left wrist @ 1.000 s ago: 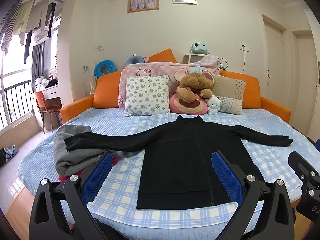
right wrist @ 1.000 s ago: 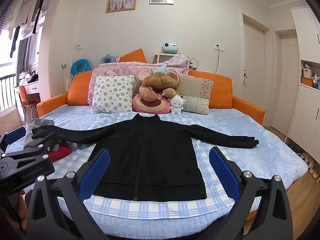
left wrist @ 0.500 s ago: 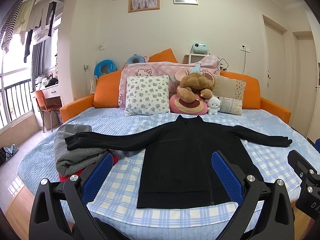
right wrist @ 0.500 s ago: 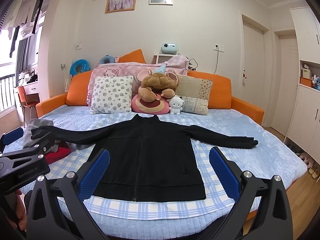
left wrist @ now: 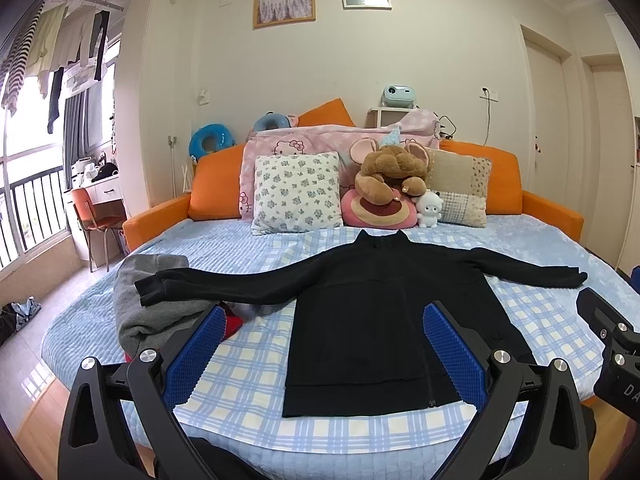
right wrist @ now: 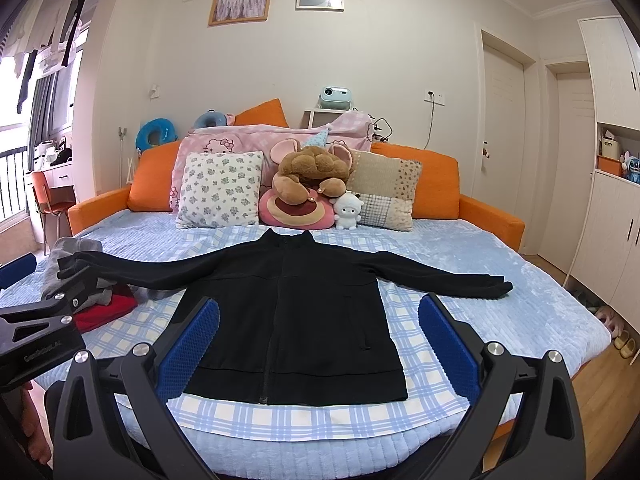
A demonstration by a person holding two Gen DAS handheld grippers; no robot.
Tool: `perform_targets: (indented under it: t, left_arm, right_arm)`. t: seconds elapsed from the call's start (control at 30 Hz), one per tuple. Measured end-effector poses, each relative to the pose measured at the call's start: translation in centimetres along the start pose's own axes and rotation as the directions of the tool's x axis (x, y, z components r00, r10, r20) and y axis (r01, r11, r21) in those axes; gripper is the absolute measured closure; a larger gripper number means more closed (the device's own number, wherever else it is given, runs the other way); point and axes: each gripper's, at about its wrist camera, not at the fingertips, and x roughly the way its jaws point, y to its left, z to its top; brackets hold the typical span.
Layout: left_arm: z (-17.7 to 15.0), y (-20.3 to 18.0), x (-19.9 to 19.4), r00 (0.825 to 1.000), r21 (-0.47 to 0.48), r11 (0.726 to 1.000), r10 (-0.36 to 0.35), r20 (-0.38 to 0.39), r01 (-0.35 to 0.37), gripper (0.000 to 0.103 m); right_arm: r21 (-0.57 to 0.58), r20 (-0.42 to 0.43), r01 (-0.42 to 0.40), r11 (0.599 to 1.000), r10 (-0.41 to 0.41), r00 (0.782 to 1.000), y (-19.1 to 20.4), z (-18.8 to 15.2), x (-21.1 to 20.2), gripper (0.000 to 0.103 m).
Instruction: Fold large clothes
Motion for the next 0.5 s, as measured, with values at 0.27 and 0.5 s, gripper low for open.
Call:
perform_targets:
  t: [0.27, 0.5]
  left_arm:
    - [-0.21, -0.03, -0.09, 1.0, 0.0, 1.0, -0.02, -0.005, 0.02, 0.003]
    - [0.02, 0.01, -0.24, 0.999, 0.009, 0.999, -0.035, -0.006, 0.035, 0.003]
  right_arm:
    - [-0.001, 0.0, 0.002, 1.0, -0.002, 1.0, -0.27, -0.06, 0.1, 0.004]
    - [-0.002, -0.001, 0.001, 1.0, -0.001, 1.0, -0.26, 0.02, 0.11, 0.004]
